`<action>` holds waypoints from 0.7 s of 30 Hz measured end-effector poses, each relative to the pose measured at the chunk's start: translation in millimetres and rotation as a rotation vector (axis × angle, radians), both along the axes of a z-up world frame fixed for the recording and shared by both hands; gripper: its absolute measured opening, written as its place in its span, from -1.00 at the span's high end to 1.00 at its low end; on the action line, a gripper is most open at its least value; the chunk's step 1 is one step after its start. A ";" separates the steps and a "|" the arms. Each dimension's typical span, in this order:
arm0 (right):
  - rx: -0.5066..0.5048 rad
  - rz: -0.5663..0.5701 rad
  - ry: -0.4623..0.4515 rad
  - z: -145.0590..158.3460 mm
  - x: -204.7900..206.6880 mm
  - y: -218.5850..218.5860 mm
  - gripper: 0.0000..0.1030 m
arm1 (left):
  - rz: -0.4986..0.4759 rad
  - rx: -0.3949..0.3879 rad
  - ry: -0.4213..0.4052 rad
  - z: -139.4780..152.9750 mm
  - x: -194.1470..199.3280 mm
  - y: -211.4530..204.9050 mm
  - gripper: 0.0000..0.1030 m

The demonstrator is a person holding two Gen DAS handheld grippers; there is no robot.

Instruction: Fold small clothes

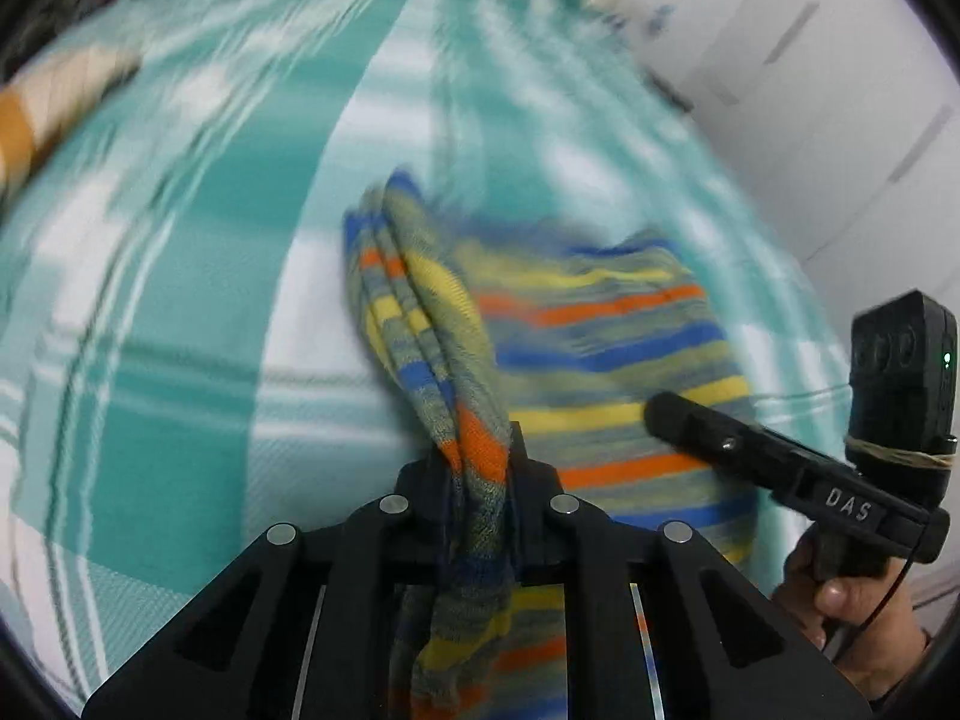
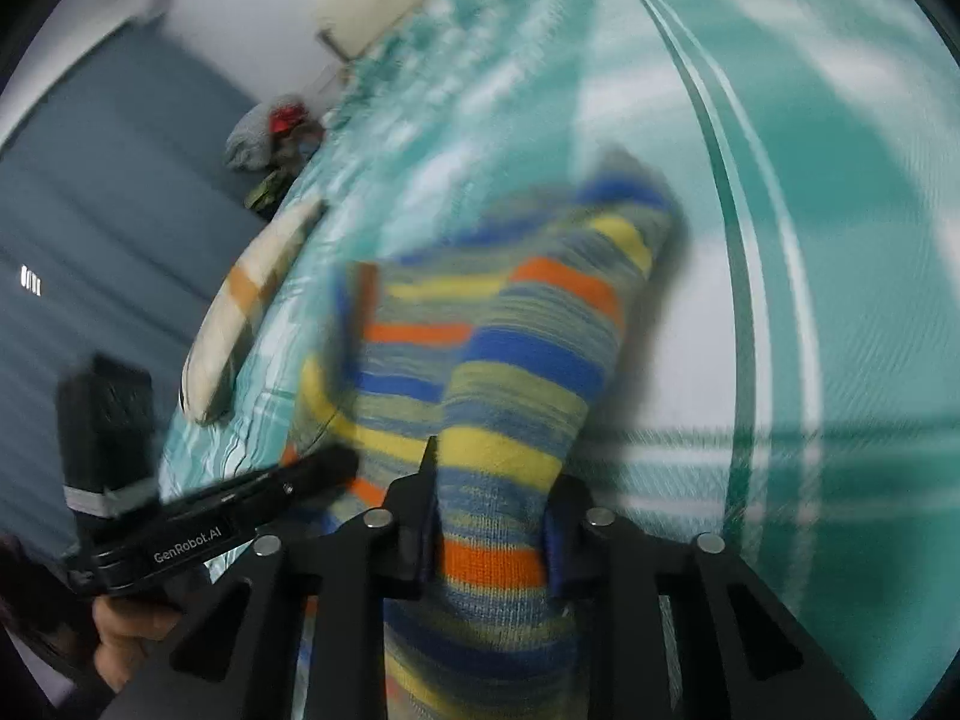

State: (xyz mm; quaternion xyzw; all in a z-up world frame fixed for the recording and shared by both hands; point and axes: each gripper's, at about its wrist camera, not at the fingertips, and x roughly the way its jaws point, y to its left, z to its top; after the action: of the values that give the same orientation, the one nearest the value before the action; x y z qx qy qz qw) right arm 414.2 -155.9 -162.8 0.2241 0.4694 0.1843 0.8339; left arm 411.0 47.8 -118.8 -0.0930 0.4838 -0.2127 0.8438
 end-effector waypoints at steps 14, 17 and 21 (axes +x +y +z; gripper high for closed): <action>-0.459 -0.099 -0.061 73.9 -79.5 -76.8 -0.67 | 0.125 0.397 -0.179 24.6 -91.8 -46.5 -0.78; -0.481 -0.077 -0.081 87.5 -128.2 -67.4 -0.68 | 0.164 0.407 -0.240 45.9 -138.6 -44.4 -0.99; -0.539 -0.098 -0.057 99.1 -172.8 -46.4 -0.77 | 0.199 0.408 -0.173 64.5 -167.5 -48.2 -0.99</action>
State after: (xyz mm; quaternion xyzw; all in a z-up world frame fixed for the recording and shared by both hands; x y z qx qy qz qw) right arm 241.5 -202.4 -63.7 0.0113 0.4666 0.0186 0.8842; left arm 243.5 -0.5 -54.3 0.0509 0.4313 -0.0335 0.9001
